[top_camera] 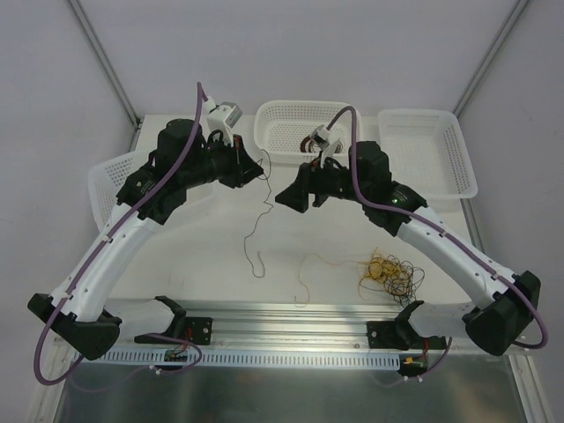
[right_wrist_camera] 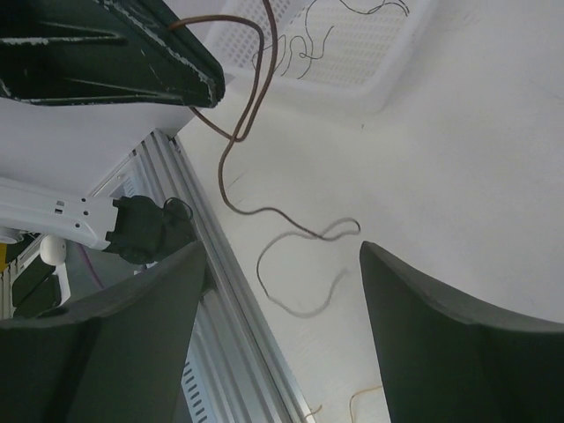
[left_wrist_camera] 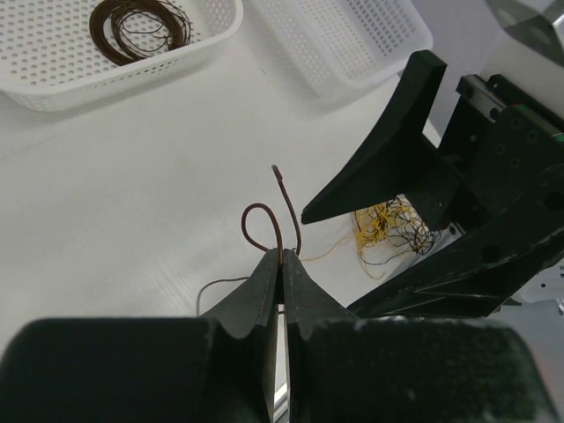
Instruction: Untangle the cables
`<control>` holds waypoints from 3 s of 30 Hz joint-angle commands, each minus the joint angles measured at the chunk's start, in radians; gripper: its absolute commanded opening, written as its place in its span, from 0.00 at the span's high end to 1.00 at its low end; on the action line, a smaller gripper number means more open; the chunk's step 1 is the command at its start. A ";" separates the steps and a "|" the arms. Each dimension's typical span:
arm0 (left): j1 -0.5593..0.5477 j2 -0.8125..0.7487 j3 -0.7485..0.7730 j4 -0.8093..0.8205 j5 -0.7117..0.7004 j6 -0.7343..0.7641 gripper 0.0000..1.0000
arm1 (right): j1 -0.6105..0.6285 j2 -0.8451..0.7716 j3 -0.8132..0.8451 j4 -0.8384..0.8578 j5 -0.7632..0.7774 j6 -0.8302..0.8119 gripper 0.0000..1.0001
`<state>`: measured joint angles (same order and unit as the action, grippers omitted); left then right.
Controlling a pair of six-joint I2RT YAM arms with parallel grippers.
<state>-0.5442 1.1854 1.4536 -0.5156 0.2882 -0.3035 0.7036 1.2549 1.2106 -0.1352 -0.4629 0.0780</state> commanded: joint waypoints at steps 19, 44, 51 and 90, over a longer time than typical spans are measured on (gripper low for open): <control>-0.017 -0.087 -0.102 0.052 -0.044 0.047 1.00 | 0.066 0.098 0.158 -0.004 0.052 -0.111 0.99; -0.016 -0.441 -0.625 0.051 -0.283 0.100 0.12 | -0.087 0.244 0.707 -0.313 0.418 -0.351 0.99; -0.016 -0.426 -0.729 0.069 -0.336 -0.068 0.01 | -0.167 0.360 0.826 -0.106 0.423 -0.403 0.99; -0.016 -0.182 -0.733 0.132 -0.109 -0.079 0.01 | -0.329 0.729 0.772 -0.174 0.534 -0.233 0.05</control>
<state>-0.5568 1.0283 0.7303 -0.4004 0.1165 -0.4046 0.3893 2.1815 2.0083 -0.2573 0.0673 -0.2115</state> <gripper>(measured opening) 0.992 0.949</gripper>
